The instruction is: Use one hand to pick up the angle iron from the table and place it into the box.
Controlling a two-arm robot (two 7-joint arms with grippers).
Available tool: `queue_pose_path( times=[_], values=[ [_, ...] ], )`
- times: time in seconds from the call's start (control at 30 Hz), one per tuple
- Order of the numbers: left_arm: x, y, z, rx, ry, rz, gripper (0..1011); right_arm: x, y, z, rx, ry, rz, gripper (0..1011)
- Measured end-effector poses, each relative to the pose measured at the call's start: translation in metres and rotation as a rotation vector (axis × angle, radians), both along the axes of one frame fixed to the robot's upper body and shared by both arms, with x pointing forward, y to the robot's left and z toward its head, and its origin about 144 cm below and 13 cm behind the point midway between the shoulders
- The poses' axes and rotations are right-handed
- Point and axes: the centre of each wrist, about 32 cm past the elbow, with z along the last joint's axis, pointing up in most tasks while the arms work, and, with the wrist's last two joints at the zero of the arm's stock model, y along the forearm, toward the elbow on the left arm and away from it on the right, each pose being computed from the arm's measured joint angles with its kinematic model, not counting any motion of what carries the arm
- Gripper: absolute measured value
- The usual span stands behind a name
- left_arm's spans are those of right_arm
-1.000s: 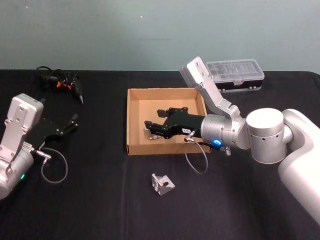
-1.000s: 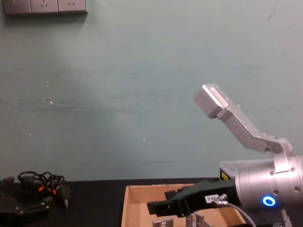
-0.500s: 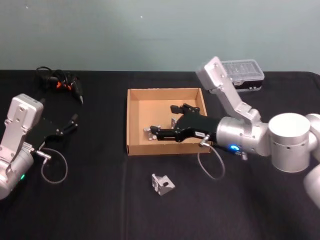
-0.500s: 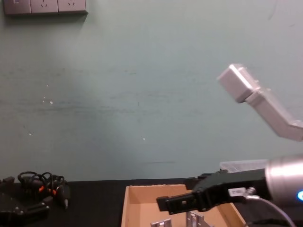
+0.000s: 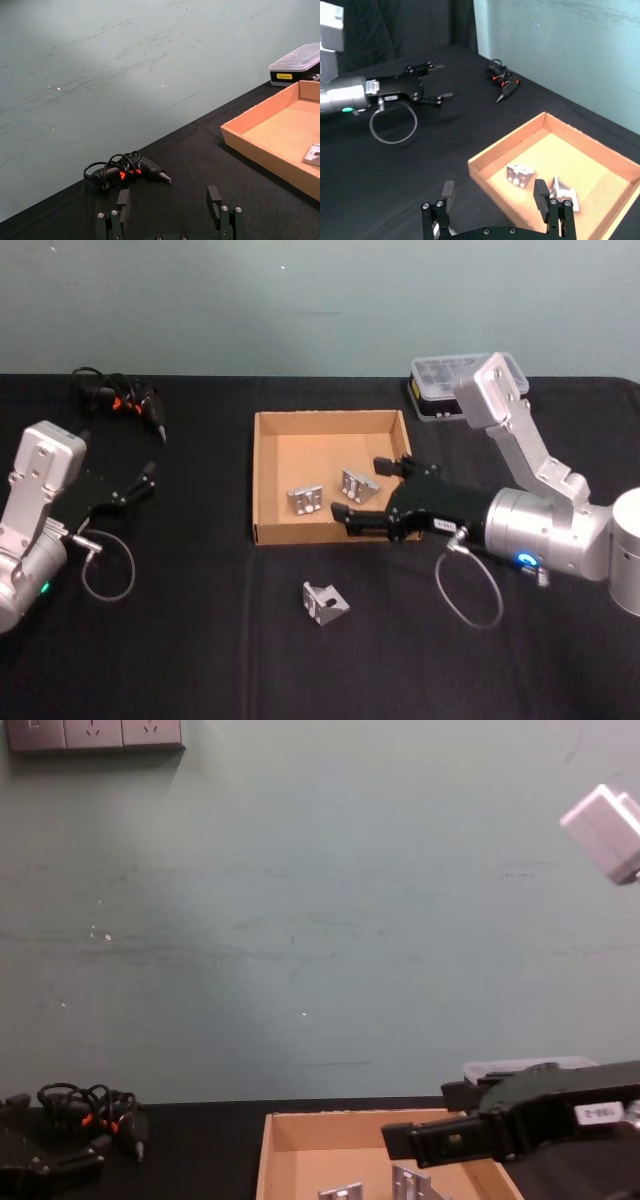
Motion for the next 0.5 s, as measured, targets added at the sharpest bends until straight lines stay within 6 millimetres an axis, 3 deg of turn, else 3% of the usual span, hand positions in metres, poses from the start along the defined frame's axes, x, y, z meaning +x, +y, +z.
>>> queue_pose_path(
  times=[0.27, 0.5],
  values=[
    [0.000, 0.000, 0.000, 0.000, 0.000, 0.000, 1000, -0.021, 0.006, 0.017, -0.067, 0.125, 0.033, 1002],
    [0.000, 0.000, 0.000, 0.000, 0.000, 0.000, 1000, -0.027, 0.018, 0.018, -0.120, 0.225, 0.060, 1002]
  ],
)
